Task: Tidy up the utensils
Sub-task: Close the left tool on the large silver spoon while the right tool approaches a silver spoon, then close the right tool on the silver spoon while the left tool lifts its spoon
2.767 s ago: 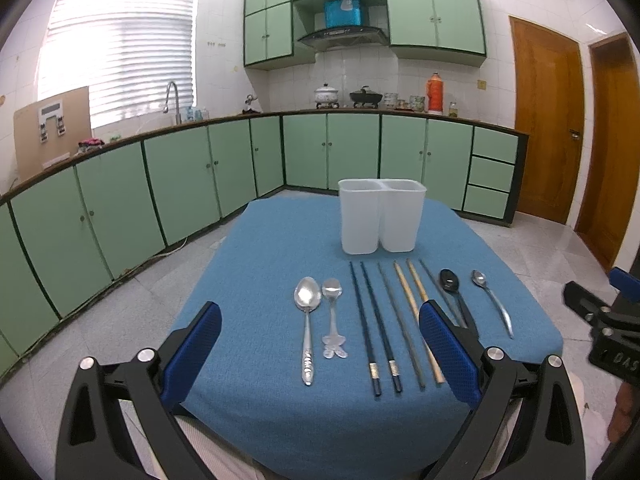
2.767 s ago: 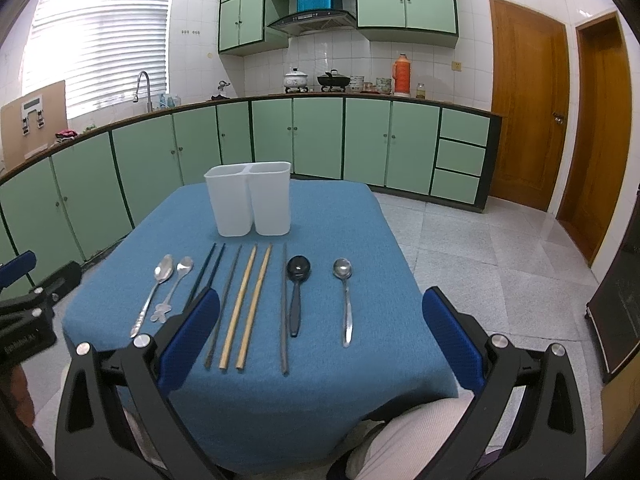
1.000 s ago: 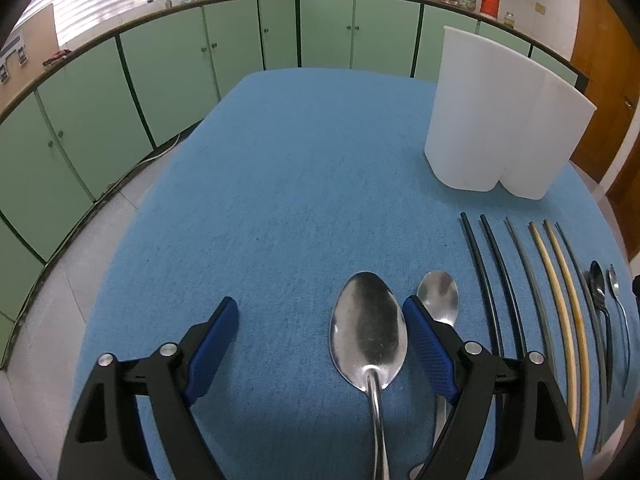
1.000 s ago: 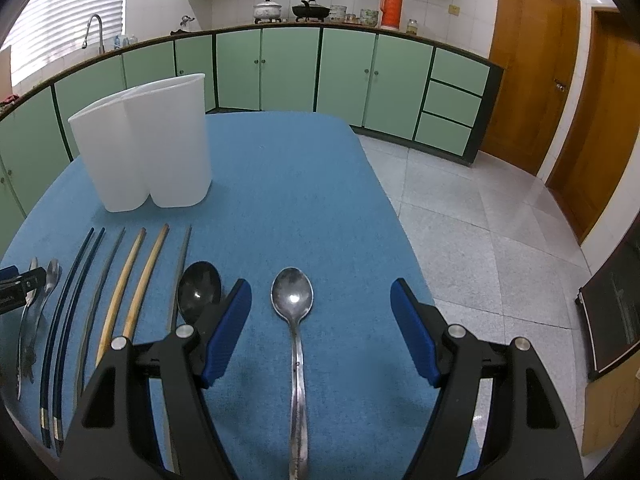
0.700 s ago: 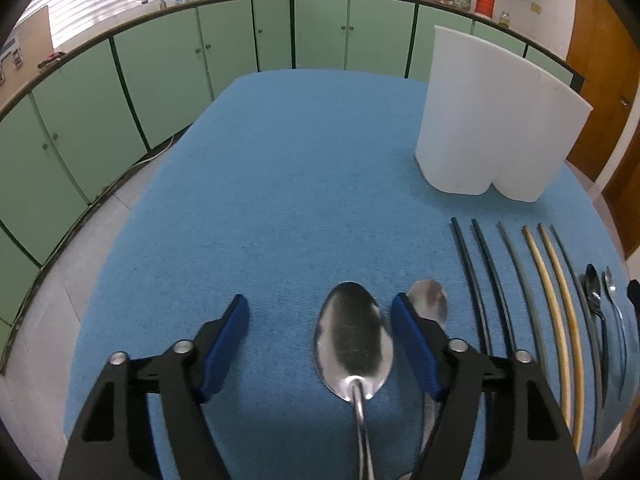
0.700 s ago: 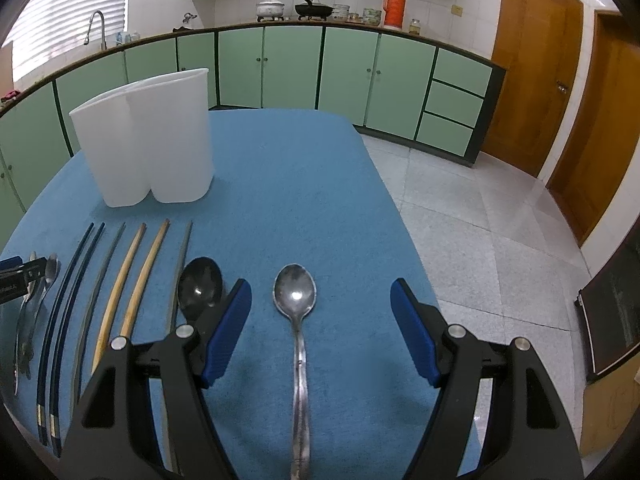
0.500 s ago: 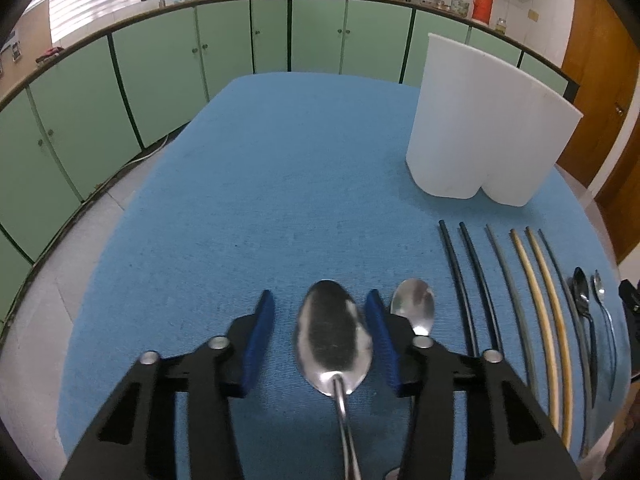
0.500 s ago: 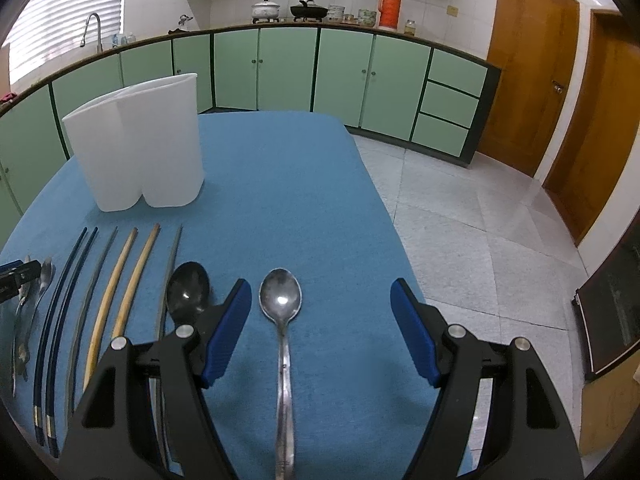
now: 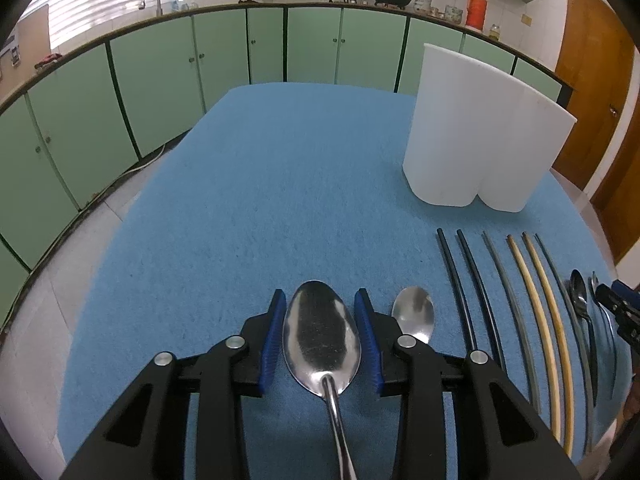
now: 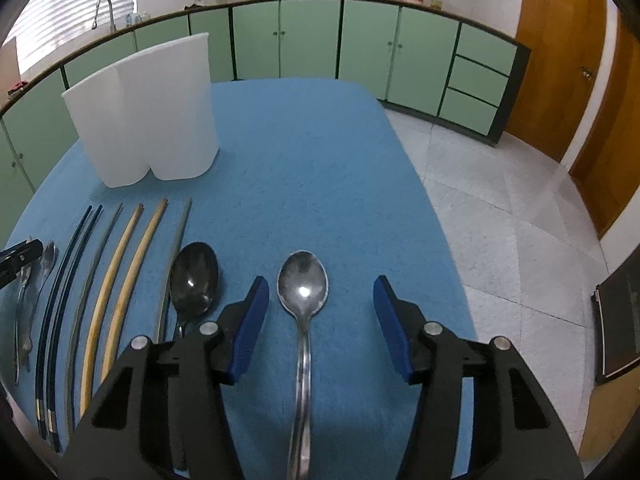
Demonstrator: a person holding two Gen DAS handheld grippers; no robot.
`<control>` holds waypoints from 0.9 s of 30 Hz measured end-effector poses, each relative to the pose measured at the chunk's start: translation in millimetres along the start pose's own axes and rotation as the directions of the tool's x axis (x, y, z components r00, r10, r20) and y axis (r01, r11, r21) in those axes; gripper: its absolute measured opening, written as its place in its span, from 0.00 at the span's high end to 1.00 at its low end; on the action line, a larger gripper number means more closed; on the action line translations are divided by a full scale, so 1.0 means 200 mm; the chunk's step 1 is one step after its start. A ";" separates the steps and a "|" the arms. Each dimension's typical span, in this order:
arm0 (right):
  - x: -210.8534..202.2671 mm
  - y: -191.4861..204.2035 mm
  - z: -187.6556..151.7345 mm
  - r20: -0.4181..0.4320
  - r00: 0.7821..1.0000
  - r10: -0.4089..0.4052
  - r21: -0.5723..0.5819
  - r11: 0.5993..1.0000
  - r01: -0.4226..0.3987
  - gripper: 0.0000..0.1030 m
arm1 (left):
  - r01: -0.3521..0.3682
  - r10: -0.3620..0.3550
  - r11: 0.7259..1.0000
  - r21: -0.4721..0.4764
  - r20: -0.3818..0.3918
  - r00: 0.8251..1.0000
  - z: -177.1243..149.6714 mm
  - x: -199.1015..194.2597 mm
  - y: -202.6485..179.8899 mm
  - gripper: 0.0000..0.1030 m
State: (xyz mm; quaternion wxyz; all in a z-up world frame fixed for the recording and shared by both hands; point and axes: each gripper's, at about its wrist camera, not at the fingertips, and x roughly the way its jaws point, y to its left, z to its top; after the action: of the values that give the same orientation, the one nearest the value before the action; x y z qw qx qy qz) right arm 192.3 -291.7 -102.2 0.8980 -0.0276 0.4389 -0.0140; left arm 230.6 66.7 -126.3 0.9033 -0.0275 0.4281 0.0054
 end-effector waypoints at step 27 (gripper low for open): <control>-0.34 0.01 0.02 0.172 0.974 0.150 -0.017 0.989 -0.149 0.74 | 0.099 -0.104 0.994 0.036 0.256 0.961 -0.01 -0.33 0.03 0.66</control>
State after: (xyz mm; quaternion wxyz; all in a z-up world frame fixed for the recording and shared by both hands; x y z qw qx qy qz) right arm 154.3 -286.6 -45.4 0.9312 0.0025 0.3601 0.0568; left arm 187.5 73.3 -77.2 0.9506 -0.0383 0.3053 -0.0421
